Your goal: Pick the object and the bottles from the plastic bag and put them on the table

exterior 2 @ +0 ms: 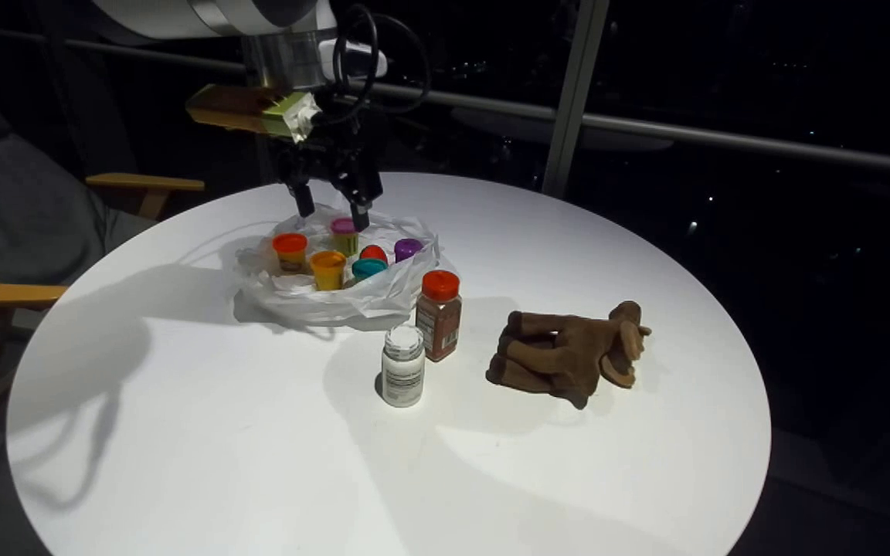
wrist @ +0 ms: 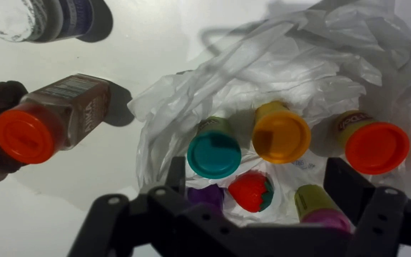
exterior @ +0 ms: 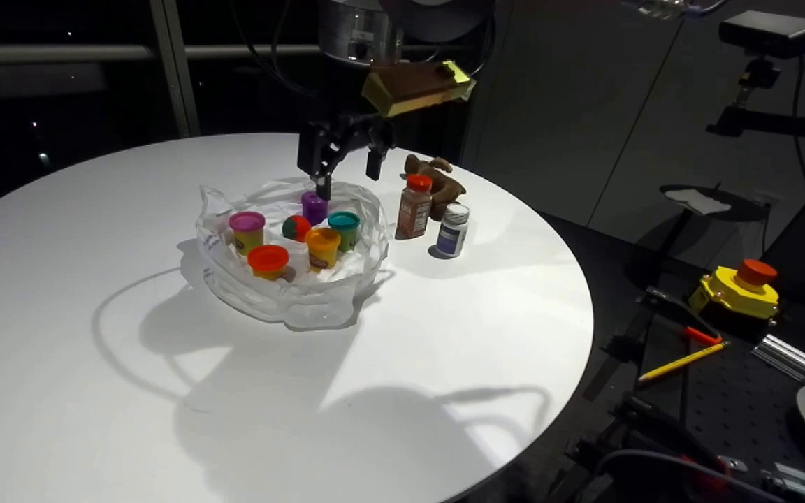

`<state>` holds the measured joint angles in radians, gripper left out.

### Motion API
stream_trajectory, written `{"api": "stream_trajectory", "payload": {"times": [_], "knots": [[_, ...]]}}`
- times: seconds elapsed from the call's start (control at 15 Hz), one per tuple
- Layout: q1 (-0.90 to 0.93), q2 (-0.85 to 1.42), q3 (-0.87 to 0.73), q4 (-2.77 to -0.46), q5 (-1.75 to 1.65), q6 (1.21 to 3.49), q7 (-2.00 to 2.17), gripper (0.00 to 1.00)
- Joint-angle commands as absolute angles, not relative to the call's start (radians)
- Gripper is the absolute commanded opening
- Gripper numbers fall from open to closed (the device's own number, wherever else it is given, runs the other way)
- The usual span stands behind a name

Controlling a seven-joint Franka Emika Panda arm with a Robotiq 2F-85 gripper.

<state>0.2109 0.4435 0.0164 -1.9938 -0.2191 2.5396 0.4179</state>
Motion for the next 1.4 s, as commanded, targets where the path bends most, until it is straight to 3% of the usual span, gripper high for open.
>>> {"api": "stream_trajectory", "payload": {"times": [0.0,1.13,1.2,1.33], "knots": [[0.257,0.507,-0.029,-1.915,-0.166,2.549,0.577,1.0],[0.327,0.703,-0.076,-1.799,-0.119,2.619,0.89,1.0],[0.328,0.707,-0.079,-1.794,-0.115,2.615,0.89,0.77],[0.332,0.704,-0.087,-1.787,-0.111,2.613,0.894,0.66]]}}
